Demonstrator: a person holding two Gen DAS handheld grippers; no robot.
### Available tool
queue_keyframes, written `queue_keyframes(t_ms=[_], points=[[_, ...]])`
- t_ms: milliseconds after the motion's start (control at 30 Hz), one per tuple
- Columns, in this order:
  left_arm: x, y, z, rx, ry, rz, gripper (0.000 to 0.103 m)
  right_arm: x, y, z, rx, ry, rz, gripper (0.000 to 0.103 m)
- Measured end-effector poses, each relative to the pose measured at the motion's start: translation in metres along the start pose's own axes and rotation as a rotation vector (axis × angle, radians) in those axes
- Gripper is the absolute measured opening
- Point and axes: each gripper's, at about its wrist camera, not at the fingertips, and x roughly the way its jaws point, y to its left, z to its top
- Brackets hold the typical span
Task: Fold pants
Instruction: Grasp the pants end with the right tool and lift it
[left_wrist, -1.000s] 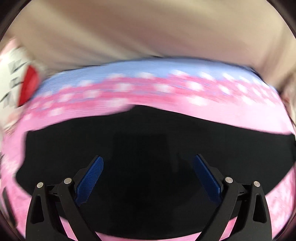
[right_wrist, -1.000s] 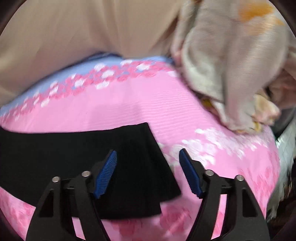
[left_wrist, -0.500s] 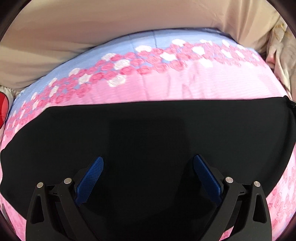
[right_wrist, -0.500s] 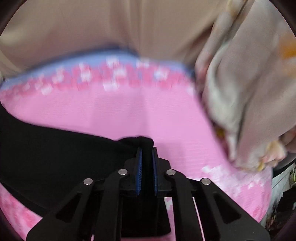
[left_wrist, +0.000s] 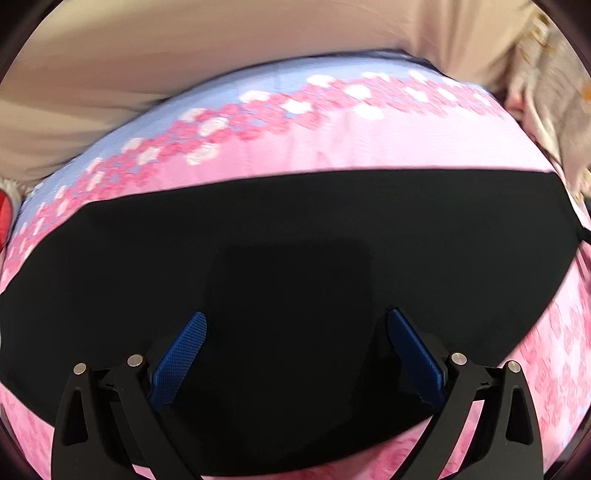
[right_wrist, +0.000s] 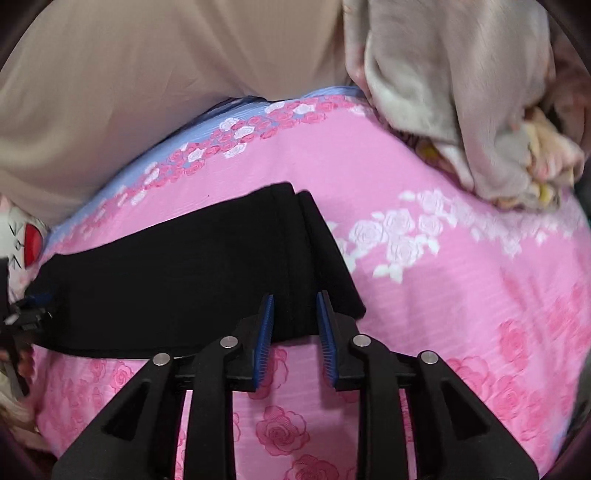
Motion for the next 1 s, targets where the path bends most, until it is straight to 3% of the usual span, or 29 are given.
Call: queue_keyframes(t_ms=[33,167,200,233,267,400,467,500,633,667,733,833,1000], points=[[0.000,-0.004,0.000,0.006,-0.002,0.007,0.097,0.002,-0.001,0.001,0.006,-0.004,0.012,0.028],[-0.006,-0.013,0.001,0.021,-0.014,0.001,0.097,0.009,0.005,0.008,0.003,-0.010,0.069,0.055],[-0.008,-0.015,0.002,0.020,-0.015,-0.020,0.097,0.014,0.014,0.010,-0.039,-0.004,0.031,0.053],[-0.008,-0.017,0.003,0.021,-0.017,-0.024,0.097,0.016,0.023,0.011,-0.101,0.000,-0.045,0.031],[-0.009,-0.018,0.004,0.023,-0.019,-0.021,0.097,0.015,0.025,0.013,-0.116,0.004,-0.054,0.016],[-0.014,-0.022,0.004,0.033,-0.039,-0.014,0.097,-0.013,0.004,0.028,-0.087,-0.079,-0.121,0.016],[-0.007,-0.024,0.002,0.043,-0.029,-0.002,0.097,0.011,-0.010,0.022,-0.074,-0.003,-0.153,0.015],[-0.001,-0.025,0.000,0.048,-0.009,0.001,0.098,0.009,-0.010,0.019,-0.058,-0.033,-0.115,0.016],[0.000,-0.021,-0.003,0.029,-0.012,-0.018,0.098,-0.021,-0.008,0.019,-0.024,-0.114,-0.138,0.049],[-0.002,-0.020,-0.004,0.029,-0.012,-0.024,0.098,-0.027,-0.011,0.019,0.002,-0.128,-0.124,0.068],[-0.005,-0.014,-0.006,0.020,-0.008,-0.036,0.097,-0.026,-0.024,0.017,0.074,-0.104,-0.043,0.084],[-0.009,-0.007,-0.010,0.007,-0.014,-0.041,0.097,-0.006,-0.033,0.014,0.121,-0.028,0.022,0.083],[-0.017,0.012,-0.018,-0.024,-0.028,-0.038,0.097,0.009,-0.009,0.017,0.084,-0.009,0.016,0.083]])
